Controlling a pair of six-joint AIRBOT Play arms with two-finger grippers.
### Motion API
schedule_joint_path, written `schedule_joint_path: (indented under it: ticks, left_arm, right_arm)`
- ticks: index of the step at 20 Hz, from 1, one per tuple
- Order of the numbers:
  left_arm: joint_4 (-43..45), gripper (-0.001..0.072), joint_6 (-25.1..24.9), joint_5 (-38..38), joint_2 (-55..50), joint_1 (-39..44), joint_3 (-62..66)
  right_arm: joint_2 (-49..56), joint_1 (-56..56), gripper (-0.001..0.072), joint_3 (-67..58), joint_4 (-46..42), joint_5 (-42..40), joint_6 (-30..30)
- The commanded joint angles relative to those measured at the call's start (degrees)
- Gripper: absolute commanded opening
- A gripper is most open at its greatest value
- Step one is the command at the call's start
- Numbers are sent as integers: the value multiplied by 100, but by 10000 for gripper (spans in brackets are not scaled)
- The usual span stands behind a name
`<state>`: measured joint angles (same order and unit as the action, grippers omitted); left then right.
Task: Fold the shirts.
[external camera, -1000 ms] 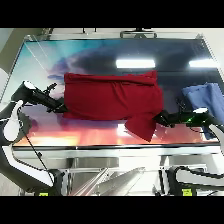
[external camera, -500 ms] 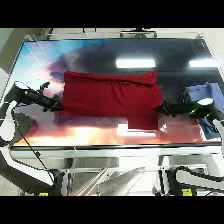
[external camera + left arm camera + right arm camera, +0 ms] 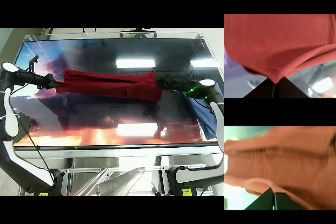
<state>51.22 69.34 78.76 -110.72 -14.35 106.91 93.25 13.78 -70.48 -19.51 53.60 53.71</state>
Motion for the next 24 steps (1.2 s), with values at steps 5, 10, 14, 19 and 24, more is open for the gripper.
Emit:
schedule_joint_path:
  ticks: [5,10,14,19,24]
  left_arm:
    - [24,24,-122,-953,-1222,275,852]
    - [24,26,-138,-990,-1576,131,848]
    - [4,26,-131,-1005,-1508,85,1082]
    - [-20,483,-131,-1121,-1211,90,1078]
    - [-22,700,-109,-1091,-966,-31,1078]
  right_arm:
    - [1825,-269,19,-1453,970,-684,-1067]
    - [1991,-260,147,-1513,846,-730,-1495]
    - [1989,-72,366,-1576,708,-597,-1499]
    - [1991,291,519,-2291,-813,212,-514]
    - [2177,315,646,-2931,-2022,769,369]
